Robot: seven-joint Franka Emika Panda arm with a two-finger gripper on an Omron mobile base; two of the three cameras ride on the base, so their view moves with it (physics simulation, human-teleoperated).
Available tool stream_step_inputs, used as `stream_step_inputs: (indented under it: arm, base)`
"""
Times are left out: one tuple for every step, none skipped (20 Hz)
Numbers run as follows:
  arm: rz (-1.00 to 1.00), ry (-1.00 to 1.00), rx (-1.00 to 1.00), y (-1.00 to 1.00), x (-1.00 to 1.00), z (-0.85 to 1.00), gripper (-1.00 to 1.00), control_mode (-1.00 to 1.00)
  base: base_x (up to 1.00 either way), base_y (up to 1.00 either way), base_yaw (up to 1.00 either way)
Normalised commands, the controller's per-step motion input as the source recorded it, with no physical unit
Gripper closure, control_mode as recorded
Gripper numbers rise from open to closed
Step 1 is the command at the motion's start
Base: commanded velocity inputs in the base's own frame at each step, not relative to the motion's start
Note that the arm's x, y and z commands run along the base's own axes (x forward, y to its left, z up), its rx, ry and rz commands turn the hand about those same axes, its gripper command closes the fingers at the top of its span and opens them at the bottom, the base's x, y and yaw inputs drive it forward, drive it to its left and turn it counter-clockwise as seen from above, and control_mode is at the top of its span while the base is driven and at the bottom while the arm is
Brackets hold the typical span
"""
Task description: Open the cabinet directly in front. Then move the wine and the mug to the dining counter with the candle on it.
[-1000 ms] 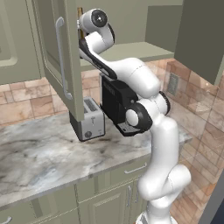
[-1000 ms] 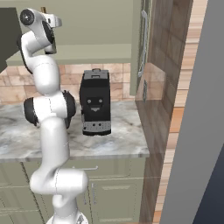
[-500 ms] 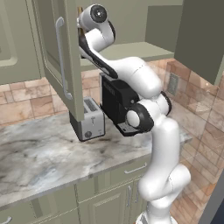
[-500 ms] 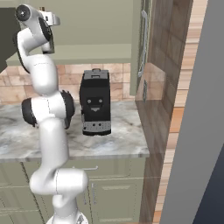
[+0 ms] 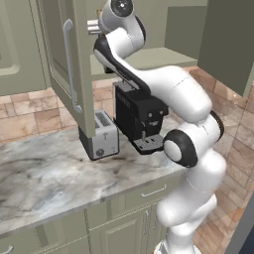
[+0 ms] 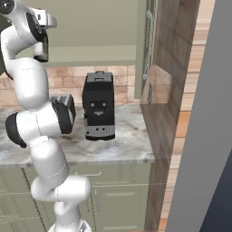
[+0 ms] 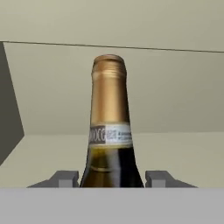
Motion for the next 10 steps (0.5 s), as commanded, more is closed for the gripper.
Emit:
stream_step_inputs:
  arm:
    - [0.0, -0.02, 0.0, -0.47, -1.0, -0.33, 1.0, -1.0]
    - [-0.01, -0.03, 0.0, -0.53, -1.0, -0.37, 1.0, -1.0]
    - [-0.02, -0.02, 0.0, -0.56, -1.0, -0.43, 1.0, -1.0]
    - [-0.03, -0.03, 0.0, -0.62, -1.0, -0.47, 1.0, -1.0]
    - [-0.04, -0.03, 0.01, -0.66, -1.0, -0.49, 1.0, -1.0]
    - [-0.04, -0.04, 0.02, -0.69, -1.0, -0.5, 1.0, -1.0]
    - [-0.04, -0.04, 0.02, -0.7, -1.0, -0.46, 1.0, -1.0]
    - [-0.03, -0.04, 0.04, -0.76, -1.0, -0.36, 1.0, -1.0]
    - [-0.01, -0.09, 0.07, -0.79, -1.0, -0.24, 1.0, -1.0]
    - [0.0, -0.13, 0.09, -0.78, -1.0, -0.16, 1.0, -1.0]
  base:
    - [0.0, 0.0, 0.0]
    - [0.0, 0.0, 0.0]
    - [0.0, 0.0, 0.0]
    - [0.0, 0.0, 0.0]
    - [0.0, 0.0, 0.0]
    - [0.0, 0.0, 0.0]
    - [0.0, 0.0, 0.0]
    - [0.0, 0.0, 0.0]
    - [0.0, 0.0, 0.0]
    - [0.0, 0.0, 0.0]
